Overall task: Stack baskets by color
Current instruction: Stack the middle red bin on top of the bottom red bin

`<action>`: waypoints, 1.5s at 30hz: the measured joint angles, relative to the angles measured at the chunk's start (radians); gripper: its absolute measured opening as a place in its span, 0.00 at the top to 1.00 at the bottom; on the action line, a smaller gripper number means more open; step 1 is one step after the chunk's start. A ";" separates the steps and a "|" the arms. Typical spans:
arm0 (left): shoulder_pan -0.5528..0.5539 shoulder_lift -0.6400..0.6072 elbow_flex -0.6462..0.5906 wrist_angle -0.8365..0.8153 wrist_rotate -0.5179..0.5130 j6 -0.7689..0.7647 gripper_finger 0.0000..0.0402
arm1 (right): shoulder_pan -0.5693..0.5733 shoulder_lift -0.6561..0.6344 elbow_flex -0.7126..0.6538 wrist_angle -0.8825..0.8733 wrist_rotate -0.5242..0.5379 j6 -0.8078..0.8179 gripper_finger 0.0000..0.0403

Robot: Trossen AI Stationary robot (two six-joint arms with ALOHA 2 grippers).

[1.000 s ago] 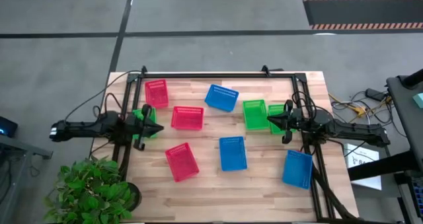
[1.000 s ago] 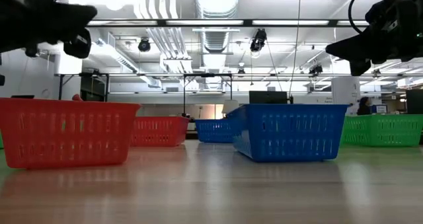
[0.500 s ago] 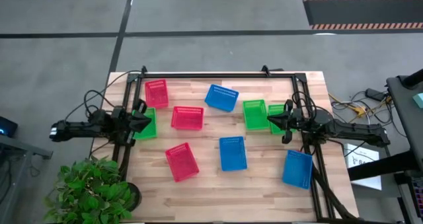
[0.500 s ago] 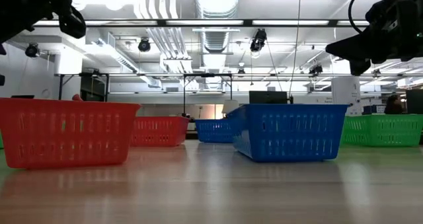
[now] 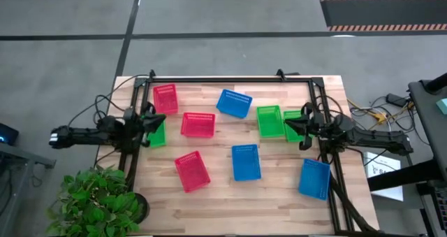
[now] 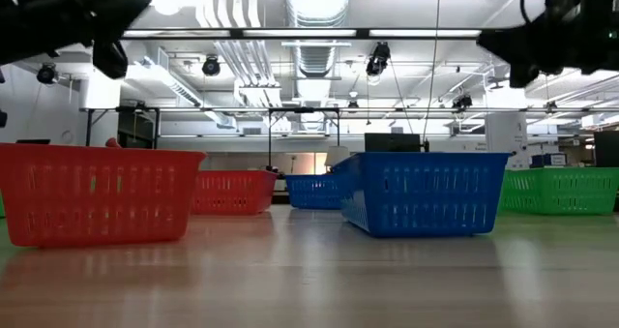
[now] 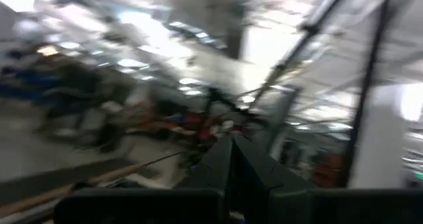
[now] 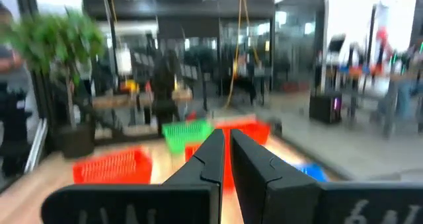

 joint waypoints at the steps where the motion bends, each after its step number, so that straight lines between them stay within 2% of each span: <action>1: 0.000 0.020 0.003 -0.001 -0.033 -0.002 1.00 | 0.000 0.012 0.000 0.043 0.000 -0.021 0.96; 4: 0.000 0.106 0.015 -0.004 -0.079 -0.005 1.00 | 0.000 0.059 0.001 0.146 0.000 -0.079 0.96; 12: 0.000 0.370 0.137 -0.001 -0.086 -0.030 1.00 | 0.000 0.195 0.002 0.387 0.000 -0.212 0.96; 18: 0.001 0.609 0.249 0.000 -0.088 -0.029 1.00 | 0.000 0.248 0.061 0.378 0.001 -0.254 0.96; 22: 0.002 0.752 0.336 -0.041 -0.086 -0.028 1.00 | 0.000 0.271 0.113 0.312 0.001 -0.268 0.96; 27: 0.003 0.910 0.441 -0.207 -0.032 -0.029 1.00 | 0.000 0.279 0.167 0.180 0.001 -0.267 0.96; 33: 0.002 1.043 0.582 -0.435 0.160 -0.037 1.00 | 0.000 0.277 0.200 0.094 0.001 -0.267 0.96; 37: -0.002 1.100 0.687 -0.610 0.274 -0.114 1.00 | 0.000 0.277 0.206 0.065 0.001 -0.267 0.96; 45: -0.019 1.179 0.903 -1.128 0.297 -0.294 1.00 | 0.000 0.277 0.203 0.048 0.001 -0.267 0.96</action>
